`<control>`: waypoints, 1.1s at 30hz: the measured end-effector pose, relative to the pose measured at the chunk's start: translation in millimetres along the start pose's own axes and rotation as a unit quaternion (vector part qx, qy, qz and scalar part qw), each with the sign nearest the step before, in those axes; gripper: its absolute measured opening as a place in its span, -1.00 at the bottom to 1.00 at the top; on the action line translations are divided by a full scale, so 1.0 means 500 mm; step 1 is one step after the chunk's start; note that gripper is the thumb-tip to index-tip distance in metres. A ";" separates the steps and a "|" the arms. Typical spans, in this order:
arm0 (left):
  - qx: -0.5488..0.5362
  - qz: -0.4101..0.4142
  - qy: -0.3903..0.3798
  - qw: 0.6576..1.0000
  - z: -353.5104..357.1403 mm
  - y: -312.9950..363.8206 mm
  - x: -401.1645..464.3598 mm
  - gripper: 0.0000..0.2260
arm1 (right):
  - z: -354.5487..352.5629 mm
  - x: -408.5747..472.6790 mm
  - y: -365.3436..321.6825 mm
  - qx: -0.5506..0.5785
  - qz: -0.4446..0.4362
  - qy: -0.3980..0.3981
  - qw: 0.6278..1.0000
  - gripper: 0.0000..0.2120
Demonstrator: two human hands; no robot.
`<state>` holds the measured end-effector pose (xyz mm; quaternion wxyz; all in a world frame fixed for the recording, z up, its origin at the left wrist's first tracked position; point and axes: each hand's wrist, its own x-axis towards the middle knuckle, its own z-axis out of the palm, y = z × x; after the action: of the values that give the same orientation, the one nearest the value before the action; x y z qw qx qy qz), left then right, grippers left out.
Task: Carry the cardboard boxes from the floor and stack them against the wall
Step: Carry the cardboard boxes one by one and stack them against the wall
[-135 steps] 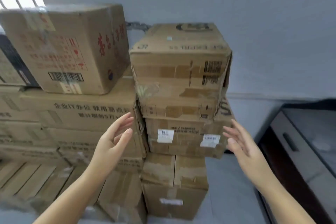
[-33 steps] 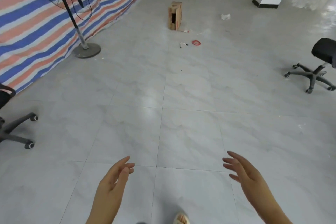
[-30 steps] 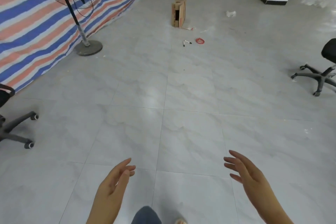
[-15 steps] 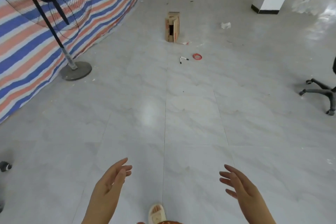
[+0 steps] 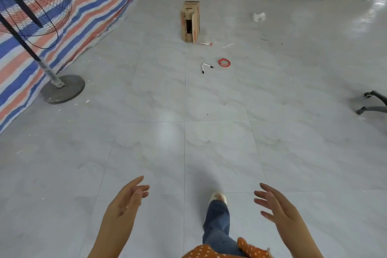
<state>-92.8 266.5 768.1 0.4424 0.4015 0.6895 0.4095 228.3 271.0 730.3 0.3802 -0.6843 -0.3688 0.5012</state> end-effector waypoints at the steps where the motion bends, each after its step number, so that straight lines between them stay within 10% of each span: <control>1: -0.003 -0.001 0.005 1.000 0.022 0.017 0.041 -0.75 | -0.006 0.052 -0.024 -0.005 -0.001 -0.006 1.000 -0.77; 11: -0.006 0.021 0.000 1.000 0.207 0.215 0.415 -0.77 | -0.027 0.497 -0.300 -0.030 -0.055 -0.025 0.998 -0.77; 33: -0.022 0.084 0.014 0.996 0.149 0.519 1.433 -0.68 | 0.346 1.290 -0.785 0.022 -0.049 0.009 0.999 -0.68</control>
<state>-178.3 1027.1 785.0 0.4056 0.4420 0.6503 0.4661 158.0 1040.6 782.1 0.4226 -0.6611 -0.3872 0.4842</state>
